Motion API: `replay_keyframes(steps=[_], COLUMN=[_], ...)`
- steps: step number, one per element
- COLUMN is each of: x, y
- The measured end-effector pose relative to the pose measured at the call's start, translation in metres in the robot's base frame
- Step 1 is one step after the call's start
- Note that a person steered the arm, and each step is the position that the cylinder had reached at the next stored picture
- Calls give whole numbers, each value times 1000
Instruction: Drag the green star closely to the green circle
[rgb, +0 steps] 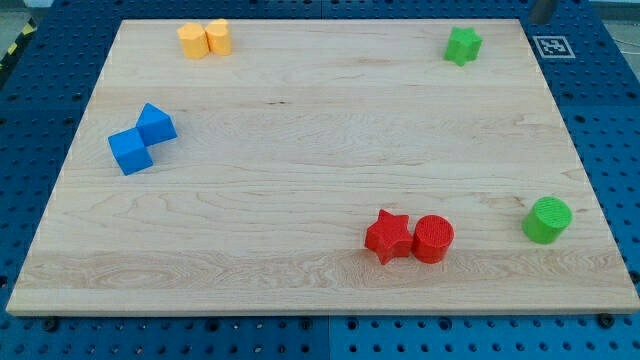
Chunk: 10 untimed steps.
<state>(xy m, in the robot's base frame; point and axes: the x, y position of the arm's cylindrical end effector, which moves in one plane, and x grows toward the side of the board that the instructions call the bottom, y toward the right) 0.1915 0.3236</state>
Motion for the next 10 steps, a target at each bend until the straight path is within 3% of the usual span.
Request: replay_keyframes(steps=[3, 6, 10], x=[0, 0, 52], y=[-10, -95, -123])
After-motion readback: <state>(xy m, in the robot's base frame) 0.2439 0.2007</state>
